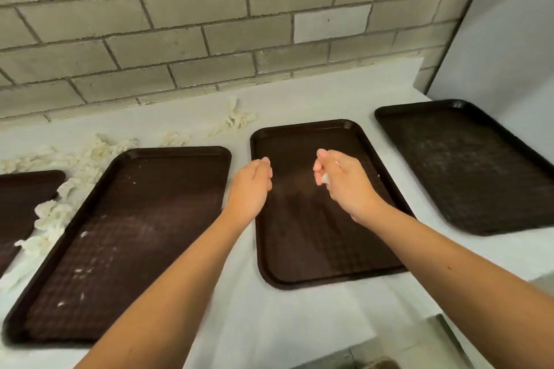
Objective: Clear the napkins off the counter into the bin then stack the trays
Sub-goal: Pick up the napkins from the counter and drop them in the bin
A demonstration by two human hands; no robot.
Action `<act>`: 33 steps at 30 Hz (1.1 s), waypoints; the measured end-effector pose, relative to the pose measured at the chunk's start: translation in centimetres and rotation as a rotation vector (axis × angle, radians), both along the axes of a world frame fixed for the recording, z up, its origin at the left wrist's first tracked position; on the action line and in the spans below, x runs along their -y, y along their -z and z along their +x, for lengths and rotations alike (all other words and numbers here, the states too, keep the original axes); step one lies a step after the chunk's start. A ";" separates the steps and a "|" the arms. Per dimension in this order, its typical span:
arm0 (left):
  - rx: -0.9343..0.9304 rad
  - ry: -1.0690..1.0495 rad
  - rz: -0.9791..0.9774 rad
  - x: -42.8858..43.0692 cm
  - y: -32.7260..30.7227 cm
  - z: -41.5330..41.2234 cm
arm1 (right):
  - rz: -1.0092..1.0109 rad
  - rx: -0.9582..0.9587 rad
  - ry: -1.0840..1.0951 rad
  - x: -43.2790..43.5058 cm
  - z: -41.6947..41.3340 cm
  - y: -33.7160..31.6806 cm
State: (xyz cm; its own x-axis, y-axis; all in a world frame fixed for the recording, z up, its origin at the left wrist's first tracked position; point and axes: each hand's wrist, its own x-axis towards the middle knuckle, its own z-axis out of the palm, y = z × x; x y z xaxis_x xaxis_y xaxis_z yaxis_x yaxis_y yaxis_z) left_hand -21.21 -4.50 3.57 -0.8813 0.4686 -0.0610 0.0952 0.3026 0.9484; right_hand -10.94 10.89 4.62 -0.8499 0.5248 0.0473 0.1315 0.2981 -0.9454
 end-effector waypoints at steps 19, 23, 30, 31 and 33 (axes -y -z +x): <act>0.063 0.216 -0.147 -2.4 6.6 28.4 | 0.046 0.267 -0.057 -1.7 31.6 11.1; 0.073 0.370 -0.313 -2.0 9.2 31.1 | 0.045 0.548 -0.034 -1.7 34.8 14.5; 0.281 0.378 -0.503 -1.3 12.6 33.0 | -0.404 0.821 0.074 -1.9 37.4 20.1; 0.291 0.383 -0.526 -1.2 13.1 33.1 | -0.465 0.815 0.114 -2.0 37.6 20.5; 0.302 0.398 -0.591 -1.0 14.1 33.4 | -0.598 0.806 0.172 -2.2 37.8 21.2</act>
State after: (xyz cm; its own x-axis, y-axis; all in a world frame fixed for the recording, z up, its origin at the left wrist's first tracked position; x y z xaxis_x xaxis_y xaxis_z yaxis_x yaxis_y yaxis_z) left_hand 12.16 -3.46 -10.51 -0.5584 0.5617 -0.6105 0.0661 0.7637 0.6422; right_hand 26.87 13.11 -16.58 -0.4242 0.3928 -0.8159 0.7915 -0.2769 -0.5448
